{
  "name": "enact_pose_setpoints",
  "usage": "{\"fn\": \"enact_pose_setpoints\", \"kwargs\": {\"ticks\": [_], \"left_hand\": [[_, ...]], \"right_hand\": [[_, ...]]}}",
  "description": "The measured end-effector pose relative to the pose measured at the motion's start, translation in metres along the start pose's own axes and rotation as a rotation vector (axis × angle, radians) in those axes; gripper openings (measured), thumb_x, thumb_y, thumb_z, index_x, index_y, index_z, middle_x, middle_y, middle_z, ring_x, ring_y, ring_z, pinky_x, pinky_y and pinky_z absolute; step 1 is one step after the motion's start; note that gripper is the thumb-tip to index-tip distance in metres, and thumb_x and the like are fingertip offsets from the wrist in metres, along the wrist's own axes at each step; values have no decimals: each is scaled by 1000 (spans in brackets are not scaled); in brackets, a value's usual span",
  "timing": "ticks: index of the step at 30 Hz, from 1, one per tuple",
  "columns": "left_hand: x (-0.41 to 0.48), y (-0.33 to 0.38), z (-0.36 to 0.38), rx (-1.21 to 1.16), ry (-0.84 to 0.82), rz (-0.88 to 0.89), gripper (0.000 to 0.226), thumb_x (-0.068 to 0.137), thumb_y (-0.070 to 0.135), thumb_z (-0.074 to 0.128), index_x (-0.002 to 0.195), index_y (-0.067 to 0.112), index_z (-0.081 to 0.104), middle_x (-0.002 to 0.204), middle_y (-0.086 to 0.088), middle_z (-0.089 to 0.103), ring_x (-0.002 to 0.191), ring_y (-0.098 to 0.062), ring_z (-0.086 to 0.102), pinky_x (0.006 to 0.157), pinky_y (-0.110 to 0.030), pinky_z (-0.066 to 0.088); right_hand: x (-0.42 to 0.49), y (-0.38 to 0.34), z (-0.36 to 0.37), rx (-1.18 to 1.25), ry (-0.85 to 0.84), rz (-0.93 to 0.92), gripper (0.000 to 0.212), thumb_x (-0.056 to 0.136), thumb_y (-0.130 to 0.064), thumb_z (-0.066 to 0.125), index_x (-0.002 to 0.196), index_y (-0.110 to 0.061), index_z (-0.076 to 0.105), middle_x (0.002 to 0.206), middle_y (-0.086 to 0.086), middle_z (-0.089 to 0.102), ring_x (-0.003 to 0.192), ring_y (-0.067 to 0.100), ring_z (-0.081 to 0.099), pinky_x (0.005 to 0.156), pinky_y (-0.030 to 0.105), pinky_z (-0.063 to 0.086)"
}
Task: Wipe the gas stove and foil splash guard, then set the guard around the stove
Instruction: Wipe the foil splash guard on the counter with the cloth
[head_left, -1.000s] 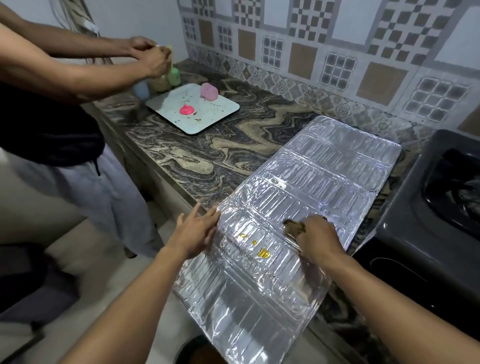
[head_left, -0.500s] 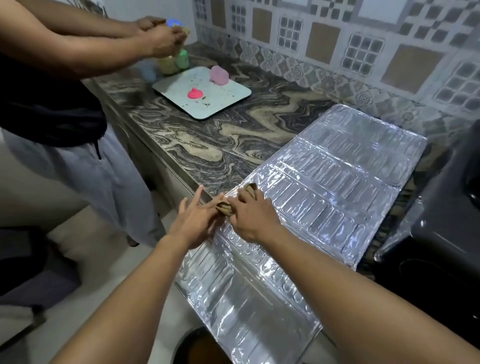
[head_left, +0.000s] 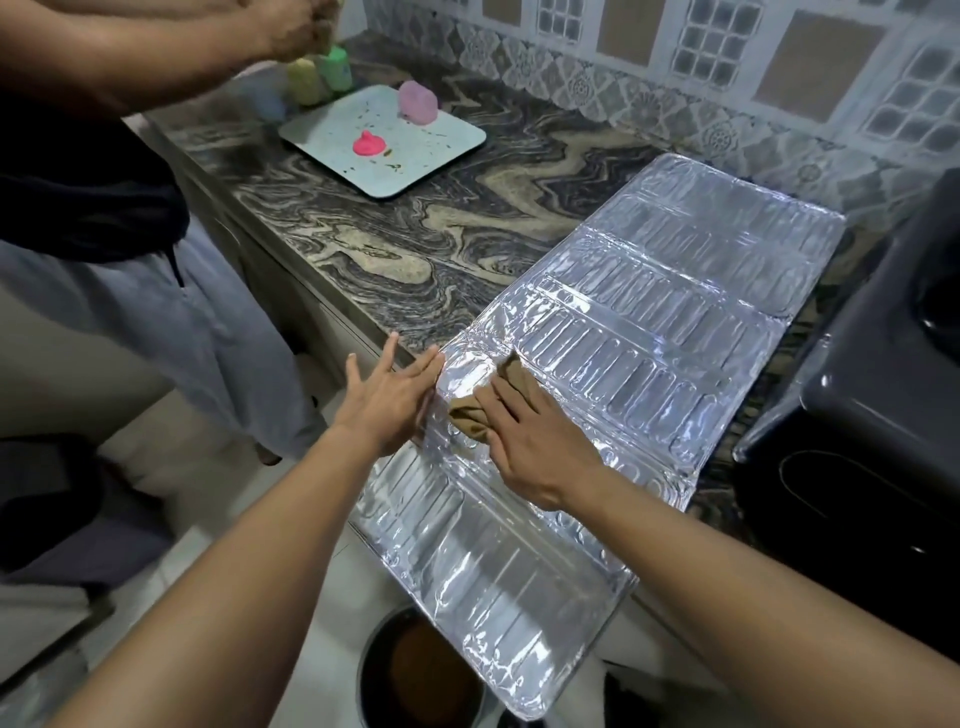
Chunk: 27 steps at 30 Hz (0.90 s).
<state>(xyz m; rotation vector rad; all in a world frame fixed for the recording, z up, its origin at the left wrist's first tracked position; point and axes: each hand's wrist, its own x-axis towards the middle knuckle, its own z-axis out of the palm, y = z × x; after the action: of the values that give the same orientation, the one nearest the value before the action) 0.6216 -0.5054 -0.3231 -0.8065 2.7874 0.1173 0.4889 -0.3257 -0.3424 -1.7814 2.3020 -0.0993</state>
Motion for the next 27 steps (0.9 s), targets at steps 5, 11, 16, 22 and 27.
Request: {"fn": "enact_pose_setpoints", "kwargs": {"ticks": [5,11,16,22,27], "left_hand": [[-2,14,-4,31,-36,-60,59,105,45,17,157,32,-5,165,15,-6,151,-31,-17,110,-76,0],[-4,28,-11,25,-81,-109,76,102,43,40,157,27,-9,166,12,-9,150,-34,-17,108,-78,-1],[-7,35,-15,35,-94,-120,82,99,45,45,158,23,-7,166,10,-8,151,-36,-15,108,-79,1],[-6,37,-15,24,-109,-135,76,102,41,41,158,24,-8,166,9,-8,151,-38,-13,108,-80,4],[-8,37,-15,-62,-118,-156,70,103,42,36,158,28,-6,166,11,-9,151,-42,-7,108,-79,4]], "right_hand": [[-42,14,-2,42,-38,23,64,103,-52,11,161,-26,-3,168,2,-6,153,25,-18,125,47,0],[-98,33,-5,43,-75,50,83,88,-70,-10,159,-29,-10,167,-2,-12,152,23,-21,125,45,2],[-136,49,3,10,-11,84,70,100,-57,11,161,-22,10,168,2,7,154,27,-8,126,45,10],[-160,53,-1,-35,41,99,60,100,-40,29,149,-10,45,155,13,43,147,38,30,117,48,27],[-177,64,2,-33,11,97,58,87,-29,55,141,-10,52,146,11,54,137,37,44,94,50,55]]}}
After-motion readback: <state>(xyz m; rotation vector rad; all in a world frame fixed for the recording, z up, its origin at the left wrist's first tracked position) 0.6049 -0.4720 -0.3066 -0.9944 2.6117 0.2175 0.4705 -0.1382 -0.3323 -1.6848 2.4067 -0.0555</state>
